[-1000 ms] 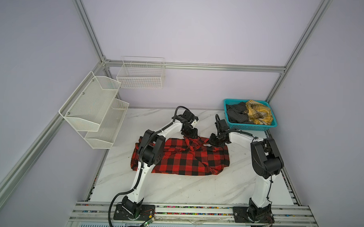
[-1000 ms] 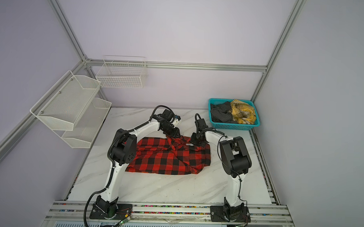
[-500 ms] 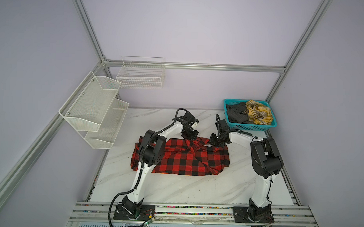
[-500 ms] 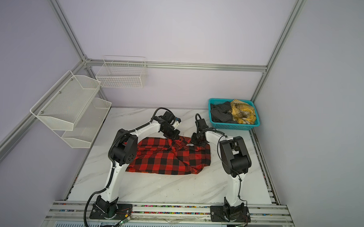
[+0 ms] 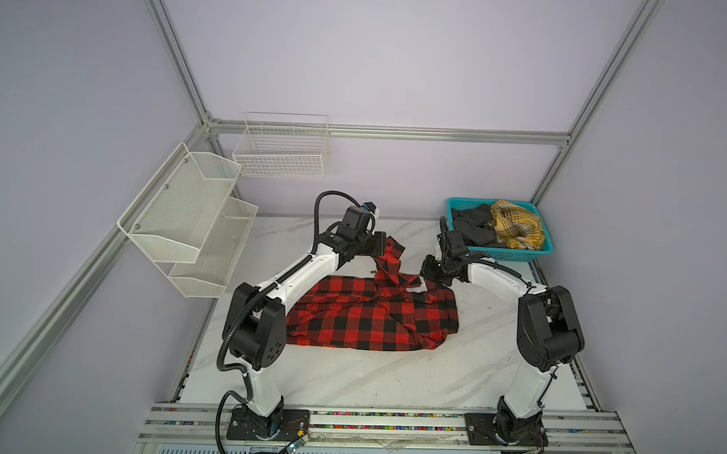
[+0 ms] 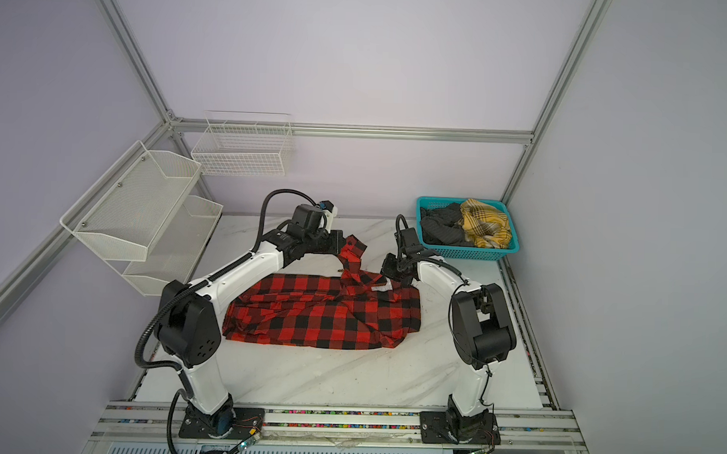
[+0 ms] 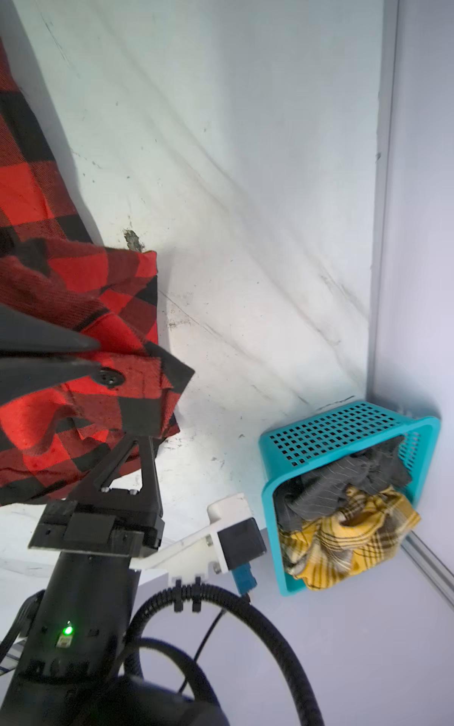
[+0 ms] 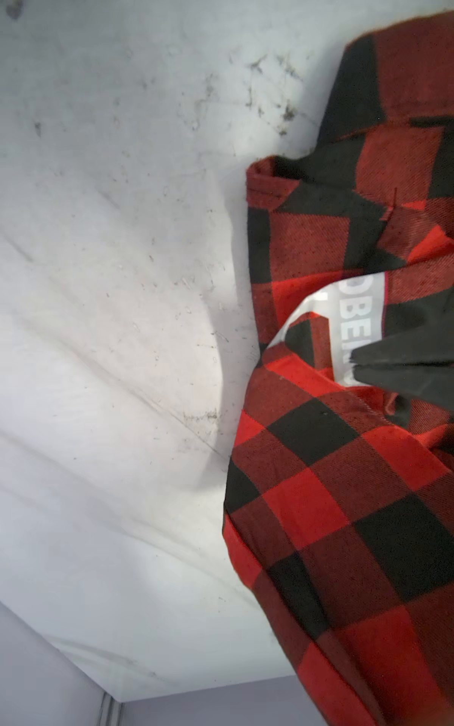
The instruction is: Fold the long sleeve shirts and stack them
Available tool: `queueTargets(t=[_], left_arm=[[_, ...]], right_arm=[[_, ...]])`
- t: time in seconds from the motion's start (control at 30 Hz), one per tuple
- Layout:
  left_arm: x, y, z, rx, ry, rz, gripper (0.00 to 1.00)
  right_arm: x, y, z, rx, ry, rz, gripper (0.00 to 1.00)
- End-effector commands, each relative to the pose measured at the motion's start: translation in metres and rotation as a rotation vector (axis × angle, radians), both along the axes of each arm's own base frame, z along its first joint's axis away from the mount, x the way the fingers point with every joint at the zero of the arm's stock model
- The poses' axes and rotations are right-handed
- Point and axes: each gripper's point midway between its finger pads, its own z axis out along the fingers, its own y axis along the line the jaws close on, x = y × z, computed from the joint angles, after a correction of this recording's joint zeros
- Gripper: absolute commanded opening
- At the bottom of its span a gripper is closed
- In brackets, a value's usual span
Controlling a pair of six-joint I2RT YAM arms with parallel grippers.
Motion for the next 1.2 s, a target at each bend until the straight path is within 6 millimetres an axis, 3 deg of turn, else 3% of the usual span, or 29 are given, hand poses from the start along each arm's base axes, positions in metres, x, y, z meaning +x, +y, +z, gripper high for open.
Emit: queueTargets(t=[0.0,0.17,0.27,0.4,0.47,0.6,0.67,0.9,1.07,1.17], left_arm=[[-0.005,0.029,-0.021,-0.023,0.068,0.173,0.0],[-0.024,0.069,-0.012,-0.081,0.084,0.408,0.0],[-0.04,0.099,-0.013,-0.114,0.099,0.579,0.0],[-0.058,0.124,-0.005,-0.187,0.099,0.728,0.0],[-0.067,0.131,0.02,-0.235,0.065,0.759,0.0],[-0.074,0.132,0.052,-0.283,0.024,0.756,0.0],[-0.078,0.131,0.058,-0.29,0.021,0.756,0.0],[-0.1,0.122,0.057,-0.33,0.032,0.777,0.0],[-0.111,0.116,0.057,-0.35,0.031,0.783,0.0],[-0.118,0.113,0.063,-0.357,0.02,0.776,0.0]], right_arm=[[0.009,0.011,0.031,0.04,-0.076,0.026,0.08],[0.018,0.016,0.037,0.033,-0.087,0.05,0.19],[0.02,0.013,0.022,0.006,-0.044,0.04,0.29],[0.004,0.016,0.006,0.014,0.012,0.127,0.42],[-0.007,0.019,0.007,0.05,0.024,0.145,0.48],[-0.035,0.016,0.013,0.08,0.04,0.162,0.59],[-0.049,0.011,0.014,0.09,0.05,0.153,0.63],[-0.079,-0.011,0.015,0.049,0.093,0.073,0.72],[-0.097,-0.023,-0.011,0.038,0.191,0.046,0.69],[-0.088,-0.019,-0.016,0.042,0.191,0.069,0.62]])
